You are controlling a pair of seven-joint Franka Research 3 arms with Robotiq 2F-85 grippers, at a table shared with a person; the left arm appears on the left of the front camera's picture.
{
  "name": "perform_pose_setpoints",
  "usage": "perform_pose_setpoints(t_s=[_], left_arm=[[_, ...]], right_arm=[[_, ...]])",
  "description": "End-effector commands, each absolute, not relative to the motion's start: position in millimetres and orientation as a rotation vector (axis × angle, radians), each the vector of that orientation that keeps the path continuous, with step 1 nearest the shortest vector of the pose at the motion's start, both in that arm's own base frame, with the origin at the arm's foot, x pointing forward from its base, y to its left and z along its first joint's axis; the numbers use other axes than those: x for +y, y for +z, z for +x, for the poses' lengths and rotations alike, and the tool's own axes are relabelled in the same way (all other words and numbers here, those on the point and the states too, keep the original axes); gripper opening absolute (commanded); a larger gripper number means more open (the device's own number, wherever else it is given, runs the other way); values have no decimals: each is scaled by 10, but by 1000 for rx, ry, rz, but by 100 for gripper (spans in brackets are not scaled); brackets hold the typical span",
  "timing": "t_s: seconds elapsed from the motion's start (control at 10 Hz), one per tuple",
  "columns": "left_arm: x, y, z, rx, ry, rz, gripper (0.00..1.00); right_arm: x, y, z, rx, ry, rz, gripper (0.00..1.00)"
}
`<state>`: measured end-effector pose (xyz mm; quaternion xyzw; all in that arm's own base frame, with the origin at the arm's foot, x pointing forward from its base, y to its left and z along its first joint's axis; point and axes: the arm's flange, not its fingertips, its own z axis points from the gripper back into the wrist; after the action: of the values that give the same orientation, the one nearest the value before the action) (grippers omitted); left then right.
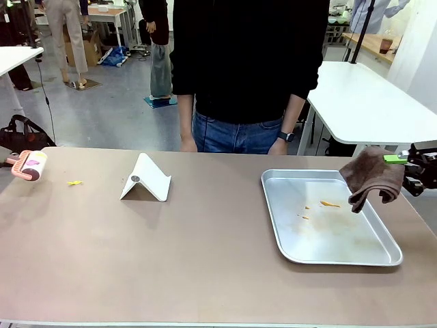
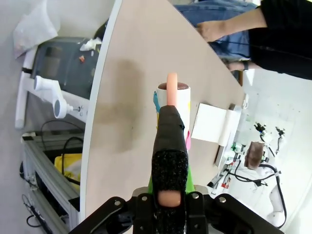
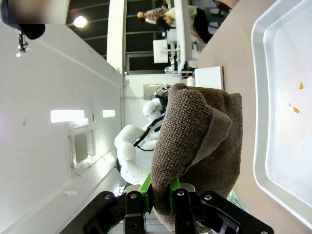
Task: Clean the surface of the table.
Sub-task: If a person points to the right, clean the right side of the table with your right hand, and if they point to the left, clean the left side with your left hand.
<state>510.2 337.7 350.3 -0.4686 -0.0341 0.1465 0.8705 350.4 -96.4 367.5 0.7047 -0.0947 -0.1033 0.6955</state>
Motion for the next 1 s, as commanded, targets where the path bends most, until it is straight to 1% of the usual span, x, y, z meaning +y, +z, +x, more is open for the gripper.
perform_pose_setpoints(t_s=[0.0,0.2,0.4,0.6,0.9], left_arm=[[3327,3514,5082,-5,318,-963,22],[3192,3465,5109,27,324,-921,22],[3076,3442,5099,11,307,-903,22],[2944,3441,5069,-24,269,-893,22],[2801,3407,4962,-131,145,-898,22]], right_arm=[[-979,3731,3488,-200,-236,1586,0],[-979,3731,3488,-200,-236,1586,0],[-979,3731,3488,-200,-236,1586,0],[-979,3731,3488,-200,-236,1586,0],[-979,3731,3488,-200,-236,1586,0]])
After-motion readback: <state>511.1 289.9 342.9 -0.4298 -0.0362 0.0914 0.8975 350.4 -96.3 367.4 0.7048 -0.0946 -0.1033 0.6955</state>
